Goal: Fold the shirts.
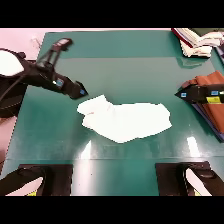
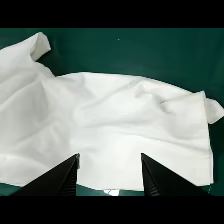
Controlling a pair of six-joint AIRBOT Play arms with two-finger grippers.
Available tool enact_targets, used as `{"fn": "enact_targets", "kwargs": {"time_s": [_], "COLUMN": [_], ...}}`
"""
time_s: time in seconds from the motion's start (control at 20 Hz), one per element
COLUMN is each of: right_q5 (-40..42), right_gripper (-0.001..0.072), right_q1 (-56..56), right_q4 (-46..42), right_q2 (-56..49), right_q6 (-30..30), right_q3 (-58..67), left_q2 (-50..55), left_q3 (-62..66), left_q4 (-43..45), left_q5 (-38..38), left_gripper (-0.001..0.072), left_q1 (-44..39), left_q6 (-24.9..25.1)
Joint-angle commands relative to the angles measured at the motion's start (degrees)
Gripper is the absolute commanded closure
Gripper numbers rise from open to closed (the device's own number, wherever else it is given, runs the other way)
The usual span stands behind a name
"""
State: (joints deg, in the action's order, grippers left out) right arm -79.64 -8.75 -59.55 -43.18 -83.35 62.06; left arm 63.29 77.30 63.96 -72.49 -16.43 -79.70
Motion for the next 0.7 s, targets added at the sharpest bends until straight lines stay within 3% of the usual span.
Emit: {"fn": "enact_targets", "kwargs": {"time_s": [0.0,0.25,0.45,0.65], "right_q5": [0.1,0.2,0.9,4.2], "right_gripper": [0.0266,0.0277,0.0281,0.0281], "right_q1": [-2.8,-2.7,-2.1,1.0], "right_q4": [0.1,5.6,8.8,8.5], "right_q2": [1.9,-1.2,-5.1,-6.1], "right_q6": [0.0,0.0,0.0,0.0], "right_q3": [-0.4,-0.4,-0.4,-0.4], "left_q2": [1.4,9.0,16.1,20.8], "left_q3": [-1.4,-11.9,-18.3,-19.0], "left_q4": [0.1,-1.1,-12.2,-14.8], "left_q5": [3.7,6.9,11.9,16.7], "left_gripper": [0.0172,0.0171,0.0172,0.0172], "left_q1": [9.8,13.2,13.2,10.0], "left_q6": [-3.0,-3.2,-2.3,-2.1]}}
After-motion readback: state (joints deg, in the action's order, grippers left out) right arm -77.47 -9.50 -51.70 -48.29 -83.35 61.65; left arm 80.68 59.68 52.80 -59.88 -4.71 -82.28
